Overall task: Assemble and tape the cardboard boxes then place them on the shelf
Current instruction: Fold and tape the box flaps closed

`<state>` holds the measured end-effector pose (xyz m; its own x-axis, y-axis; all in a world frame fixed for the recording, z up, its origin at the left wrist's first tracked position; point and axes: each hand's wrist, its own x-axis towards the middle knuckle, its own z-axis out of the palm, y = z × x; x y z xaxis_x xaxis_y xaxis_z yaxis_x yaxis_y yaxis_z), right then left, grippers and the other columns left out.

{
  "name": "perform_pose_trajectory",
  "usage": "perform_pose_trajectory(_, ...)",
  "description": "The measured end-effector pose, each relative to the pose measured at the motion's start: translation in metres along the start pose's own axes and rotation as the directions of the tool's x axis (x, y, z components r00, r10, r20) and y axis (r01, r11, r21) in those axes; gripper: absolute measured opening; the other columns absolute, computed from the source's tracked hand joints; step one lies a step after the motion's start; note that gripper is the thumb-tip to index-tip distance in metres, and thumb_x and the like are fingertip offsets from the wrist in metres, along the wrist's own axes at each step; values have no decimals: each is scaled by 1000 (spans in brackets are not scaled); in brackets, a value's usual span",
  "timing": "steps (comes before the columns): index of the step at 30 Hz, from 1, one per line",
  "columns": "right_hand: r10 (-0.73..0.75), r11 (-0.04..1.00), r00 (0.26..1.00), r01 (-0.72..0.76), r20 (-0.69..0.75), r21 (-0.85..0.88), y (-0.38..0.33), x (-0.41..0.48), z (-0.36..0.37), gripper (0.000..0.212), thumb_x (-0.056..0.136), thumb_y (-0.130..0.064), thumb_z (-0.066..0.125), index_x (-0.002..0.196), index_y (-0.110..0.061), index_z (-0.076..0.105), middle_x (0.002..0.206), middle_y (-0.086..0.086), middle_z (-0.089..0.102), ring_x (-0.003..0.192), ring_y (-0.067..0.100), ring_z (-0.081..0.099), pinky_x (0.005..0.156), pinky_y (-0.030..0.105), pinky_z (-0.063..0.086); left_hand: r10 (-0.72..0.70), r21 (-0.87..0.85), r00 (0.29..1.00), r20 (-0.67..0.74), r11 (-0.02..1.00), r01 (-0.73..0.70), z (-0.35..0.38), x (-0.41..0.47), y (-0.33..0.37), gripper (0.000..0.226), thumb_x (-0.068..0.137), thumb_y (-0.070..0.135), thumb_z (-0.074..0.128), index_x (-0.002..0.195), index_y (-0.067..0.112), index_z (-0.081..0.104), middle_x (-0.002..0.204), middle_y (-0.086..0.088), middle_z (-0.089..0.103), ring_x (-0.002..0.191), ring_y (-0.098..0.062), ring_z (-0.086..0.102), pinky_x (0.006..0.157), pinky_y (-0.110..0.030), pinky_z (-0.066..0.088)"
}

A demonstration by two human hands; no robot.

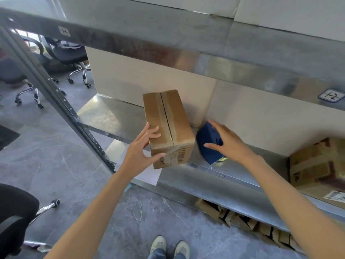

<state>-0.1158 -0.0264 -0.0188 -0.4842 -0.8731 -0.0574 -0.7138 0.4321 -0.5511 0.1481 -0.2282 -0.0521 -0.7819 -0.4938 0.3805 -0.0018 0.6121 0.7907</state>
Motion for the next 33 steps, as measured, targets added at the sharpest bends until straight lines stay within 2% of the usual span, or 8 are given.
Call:
perform_pose_trajectory(3, -210, 978, 977, 209, 29, 24, -34, 0, 3, 83, 81, -52, 71, 150, -44, 25, 151, -15, 35, 139, 5, 32, 115, 34, 32, 4, 18, 1000, 15, 1000, -4, -4, 1, 0, 54, 79, 41, 79, 125, 22, 60, 146, 19, 49, 149, -10, 23, 107, -33, 45)
perform_pose_trajectory(7, -303, 953, 953, 302, 30, 30, -63, 6, 16, 77, 78, -53, 71, 146, -41, 37, 152, -19, 35, 141, 0, 28, 114, 31, 31, 12, 76, 1000, 23, 997, -13, -8, 4, 2, 53, 77, 48, 78, 123, 29, 61, 145, 24, 49, 148, -7, 26, 109, -36, 42)
perform_pose_trajectory(12, -308, 949, 950, 311, -57, 50, -65, 13, 26, 57, 81, -37, 74, 135, -28, 57, 143, -13, 49, 137, 5, 38, 113, 44, 38, 35, 157, 999, 28, 987, -39, -13, 5, 1, 49, 80, 44, 72, 123, 23, 63, 145, 17, 50, 146, -7, 29, 109, -29, 40)
perform_pose_trajectory(15, -329, 941, 941, 334, -79, 56, -62, 13, 28, 54, 82, -35, 73, 133, -26, 59, 141, -12, 51, 137, 4, 37, 113, 42, 37, 44, 178, 999, 11, 983, -45, -11, 5, 3, 49, 82, 48, 69, 121, 20, 64, 145, 16, 50, 146, -7, 30, 107, -24, 40)
perform_pose_trajectory(20, -330, 942, 934, 335, -136, 17, -69, 9, 38, 65, 76, -57, 70, 128, -20, 61, 139, -8, 52, 138, 7, 37, 110, 31, 37, -4, 177, 984, -177, 984, 36, 9, 3, 13, 52, 74, 53, 78, 110, 18, 64, 138, 13, 57, 144, -6, 33, 98, -7, 40)
perform_pose_trajectory(23, -325, 944, 916, 329, -235, -22, -76, 8, 47, 57, 76, -47, 77, 120, -13, 64, 130, -3, 58, 133, 15, 44, 105, 37, 45, -22, 212, 961, -276, 974, 83, 22, 3, 19, 49, 72, 52, 79, 103, 20, 60, 136, 16, 57, 144, -4, 34, 87, -10, 46)
perform_pose_trajectory(30, -321, 946, 915, 320, -245, -46, -76, 7, 48, 52, 79, -49, 73, 119, -17, 63, 129, -7, 57, 132, 11, 43, 98, 33, 47, -28, 263, 972, -234, 961, 91, 17, 3, 18, 50, 73, 58, 75, 106, 23, 61, 138, 23, 52, 143, 1, 31, 85, -3, 41)
perform_pose_trajectory(33, -326, 945, 928, 322, -179, -50, -71, 4, 41, 48, 85, -49, 67, 126, -25, 59, 137, -15, 50, 138, 3, 34, 93, 30, 49, -19, 265, 982, -189, 962, 69, 11, 2, 20, 42, 78, 48, 78, 108, 24, 61, 138, 24, 51, 144, -1, 30, 97, -25, 50)
